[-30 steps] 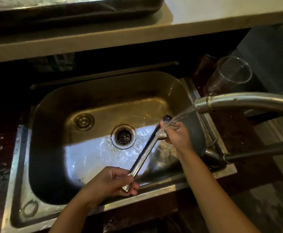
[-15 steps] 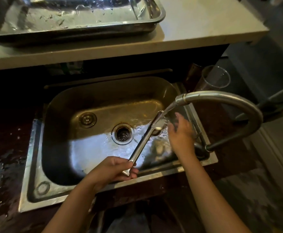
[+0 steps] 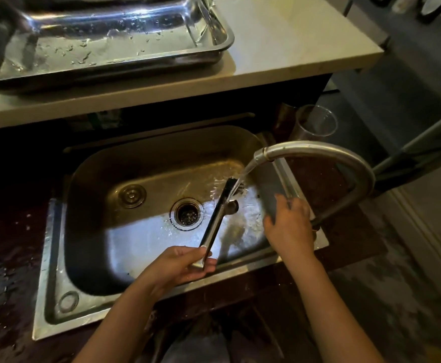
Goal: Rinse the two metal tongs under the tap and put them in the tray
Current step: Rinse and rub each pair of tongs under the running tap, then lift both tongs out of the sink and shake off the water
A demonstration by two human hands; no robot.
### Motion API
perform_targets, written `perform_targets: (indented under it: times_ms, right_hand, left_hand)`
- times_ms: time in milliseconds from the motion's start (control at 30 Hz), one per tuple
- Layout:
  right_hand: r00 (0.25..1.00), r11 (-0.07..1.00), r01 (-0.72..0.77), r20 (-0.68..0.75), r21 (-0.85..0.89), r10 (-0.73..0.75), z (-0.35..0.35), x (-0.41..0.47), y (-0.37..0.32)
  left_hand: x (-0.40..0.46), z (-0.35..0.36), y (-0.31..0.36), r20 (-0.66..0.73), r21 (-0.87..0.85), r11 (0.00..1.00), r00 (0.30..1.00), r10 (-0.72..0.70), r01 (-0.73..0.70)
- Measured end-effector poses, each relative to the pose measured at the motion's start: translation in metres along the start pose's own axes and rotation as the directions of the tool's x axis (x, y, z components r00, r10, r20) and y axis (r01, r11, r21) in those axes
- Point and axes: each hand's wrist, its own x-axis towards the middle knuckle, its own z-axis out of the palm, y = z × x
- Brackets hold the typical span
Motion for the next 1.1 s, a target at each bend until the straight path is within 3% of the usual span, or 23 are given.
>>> perform_targets:
  times_ms: [367, 600, 767, 967, 1067, 1100]
  right_hand:
    - [0.997, 0.998, 0.059, -0.058, 0.015, -0.058, 0.01, -0.003, 0.003]
    - [0.989, 0.995, 0.085, -0.123, 0.044, -0.079, 0.017, -0.019, 0.004]
    - [0.97, 0.989, 0.145, -0.192, -0.017, -0.146, 0.025, -0.029, 0.007]
    - [0.972, 0.994, 0.105, -0.214, 0.012, -0.1, 0.018, -0.033, 0.003]
    - [0.926, 0.975, 0.134, -0.373, 0.18, -0.058, 0.025, -0.039, -0.013]
    - [0.958, 0.933, 0.111, -0.285, 0.341, -0.01, 0.028, -0.039, -0.021]
  left_hand:
    - [-0.016, -0.006, 0.003, -0.038, 0.074, 0.997, 0.999, -0.023, 0.026]
    - [-0.017, 0.0, 0.003, 0.023, 0.138, 0.99, 1.0, -0.009, 0.006]
    - [-0.022, -0.003, 0.005, 0.052, 0.126, 0.992, 0.999, -0.002, -0.005]
    - [-0.027, -0.007, 0.01, 0.014, 0.052, 0.999, 1.0, 0.011, -0.012]
    - [-0.032, -0.005, 0.014, 0.042, -0.083, 0.997, 0.999, 0.005, -0.002]
    - [-0.034, -0.004, 0.015, 0.064, -0.15, 0.989, 0.998, 0.014, -0.004]
